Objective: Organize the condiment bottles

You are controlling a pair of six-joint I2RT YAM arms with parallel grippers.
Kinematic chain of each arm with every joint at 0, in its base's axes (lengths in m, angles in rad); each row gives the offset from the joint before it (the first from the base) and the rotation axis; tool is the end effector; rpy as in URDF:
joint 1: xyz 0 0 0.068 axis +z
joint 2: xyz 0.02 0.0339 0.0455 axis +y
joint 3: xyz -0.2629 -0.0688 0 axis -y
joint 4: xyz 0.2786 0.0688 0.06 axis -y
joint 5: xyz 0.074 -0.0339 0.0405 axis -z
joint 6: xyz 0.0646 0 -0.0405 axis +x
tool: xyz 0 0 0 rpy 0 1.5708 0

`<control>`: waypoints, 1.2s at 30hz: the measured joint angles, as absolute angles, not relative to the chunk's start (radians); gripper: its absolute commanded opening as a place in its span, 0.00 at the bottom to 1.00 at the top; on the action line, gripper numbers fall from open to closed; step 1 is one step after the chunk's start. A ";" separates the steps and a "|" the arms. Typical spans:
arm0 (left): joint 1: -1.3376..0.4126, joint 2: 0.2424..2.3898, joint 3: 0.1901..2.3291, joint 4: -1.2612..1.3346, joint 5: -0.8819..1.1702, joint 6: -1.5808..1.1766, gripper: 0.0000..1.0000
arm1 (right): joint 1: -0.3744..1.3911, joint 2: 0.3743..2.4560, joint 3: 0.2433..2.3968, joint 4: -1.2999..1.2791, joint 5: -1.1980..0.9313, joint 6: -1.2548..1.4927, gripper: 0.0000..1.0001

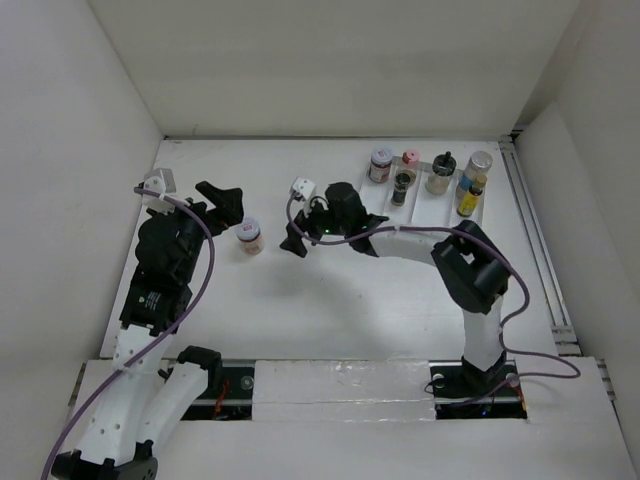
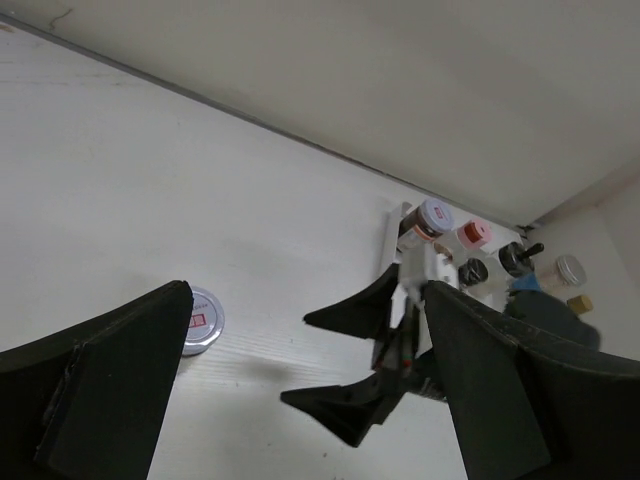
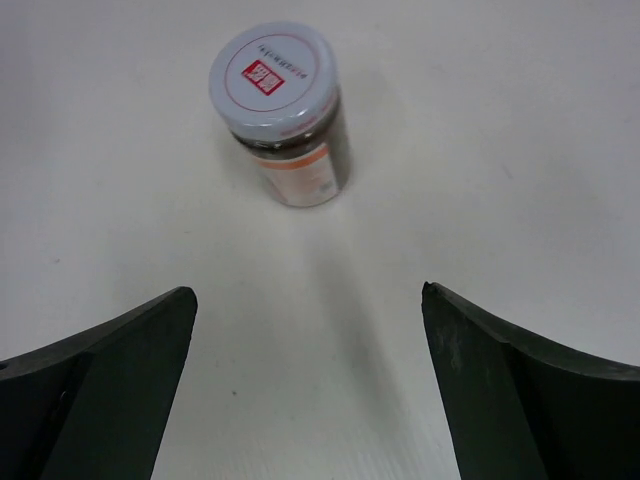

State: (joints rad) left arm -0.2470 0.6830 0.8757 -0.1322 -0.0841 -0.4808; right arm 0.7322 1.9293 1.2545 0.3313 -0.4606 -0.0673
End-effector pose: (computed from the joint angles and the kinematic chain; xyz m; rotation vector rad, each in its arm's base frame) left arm 0.2109 -0.0476 0.4000 -0.2466 1.5128 -0.5188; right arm 0.3463 0.3499 0.1881 -1.0563 1.6721 0.8810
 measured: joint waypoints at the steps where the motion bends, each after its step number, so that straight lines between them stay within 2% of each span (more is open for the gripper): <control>1: -0.247 0.679 0.876 -0.134 -0.093 -0.483 0.98 | 0.752 1.964 1.277 0.319 -0.461 -0.068 1.00; 8: -0.247 0.672 0.876 -0.134 -0.096 -0.488 0.98 | 0.855 2.180 1.527 0.287 -0.432 -0.087 1.00; 14: -0.247 0.672 0.876 -0.134 -0.080 -0.487 0.98 | 0.871 2.306 1.726 0.274 -0.399 -0.087 0.98; 19: -0.247 0.672 0.876 -0.133 -0.067 -0.486 0.98 | 0.870 2.391 1.830 0.268 -0.374 -0.070 0.76; 20: -0.247 0.672 0.876 -0.133 -0.063 -0.485 0.98 | 0.871 2.403 1.842 0.268 -0.372 -0.068 0.65; 23: -0.247 0.672 0.876 -0.133 -0.058 -0.484 0.98 | 0.872 2.410 1.851 0.270 -0.351 -0.051 0.55; 28: -0.247 0.672 0.876 -0.133 -0.056 -0.483 0.98 | 0.862 2.334 1.732 0.308 -0.340 -0.020 0.54; 33: -0.247 0.675 0.876 -0.132 -0.046 -0.482 0.98 | 0.791 2.112 1.518 0.290 -0.334 0.005 0.54; 36: -0.247 0.677 0.876 -0.132 -0.039 -0.482 0.98 | 0.689 1.962 1.450 0.300 -0.314 0.004 0.51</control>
State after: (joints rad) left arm -0.2466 0.6765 0.8757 -0.1322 -0.0387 -0.4816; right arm 0.6888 1.9617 1.4502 0.2996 -0.3141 0.0044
